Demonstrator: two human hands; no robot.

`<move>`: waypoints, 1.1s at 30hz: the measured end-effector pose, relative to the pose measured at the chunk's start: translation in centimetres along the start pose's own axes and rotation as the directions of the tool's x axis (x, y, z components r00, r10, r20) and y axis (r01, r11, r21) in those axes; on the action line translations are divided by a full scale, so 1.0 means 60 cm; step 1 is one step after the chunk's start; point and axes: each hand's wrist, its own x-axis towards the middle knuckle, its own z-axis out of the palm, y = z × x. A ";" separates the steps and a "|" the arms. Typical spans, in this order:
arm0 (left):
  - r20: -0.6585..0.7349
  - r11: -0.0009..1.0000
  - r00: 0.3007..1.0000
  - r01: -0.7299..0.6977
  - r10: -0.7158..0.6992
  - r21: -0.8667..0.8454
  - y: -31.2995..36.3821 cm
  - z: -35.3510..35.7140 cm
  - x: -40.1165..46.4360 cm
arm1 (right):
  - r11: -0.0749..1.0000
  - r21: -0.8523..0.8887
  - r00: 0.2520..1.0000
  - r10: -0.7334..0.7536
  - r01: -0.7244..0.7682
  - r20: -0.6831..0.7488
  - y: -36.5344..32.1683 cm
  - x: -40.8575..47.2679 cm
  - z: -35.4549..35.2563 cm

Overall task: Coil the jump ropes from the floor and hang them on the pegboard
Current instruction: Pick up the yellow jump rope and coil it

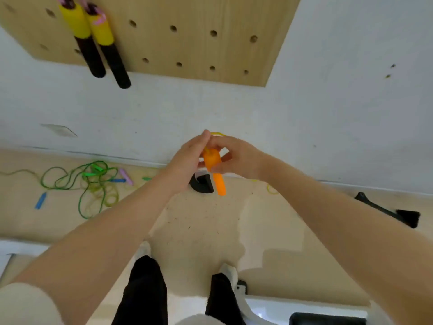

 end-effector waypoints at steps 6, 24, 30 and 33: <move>-0.098 0.959 0.975 -0.213 0.197 -0.189 0.122 -0.157 -0.092 | 1.000 0.010 0.997 0.024 -0.024 -0.067 -0.194 0.067 0.028; -0.177 0.664 0.780 -0.609 0.600 -0.434 0.323 -0.596 -0.234 | 0.979 -0.087 0.980 0.178 -0.186 -0.091 -0.407 0.290 0.225; 0.029 0.864 0.870 -0.492 0.492 0.108 0.281 -0.555 -0.228 | 0.787 -0.609 0.992 0.127 -0.099 0.003 -0.457 0.293 0.241; 0.096 0.875 0.902 -0.431 0.420 0.221 0.266 -0.523 -0.223 | 0.687 -0.727 0.945 0.243 -0.009 0.218 -0.485 0.268 0.236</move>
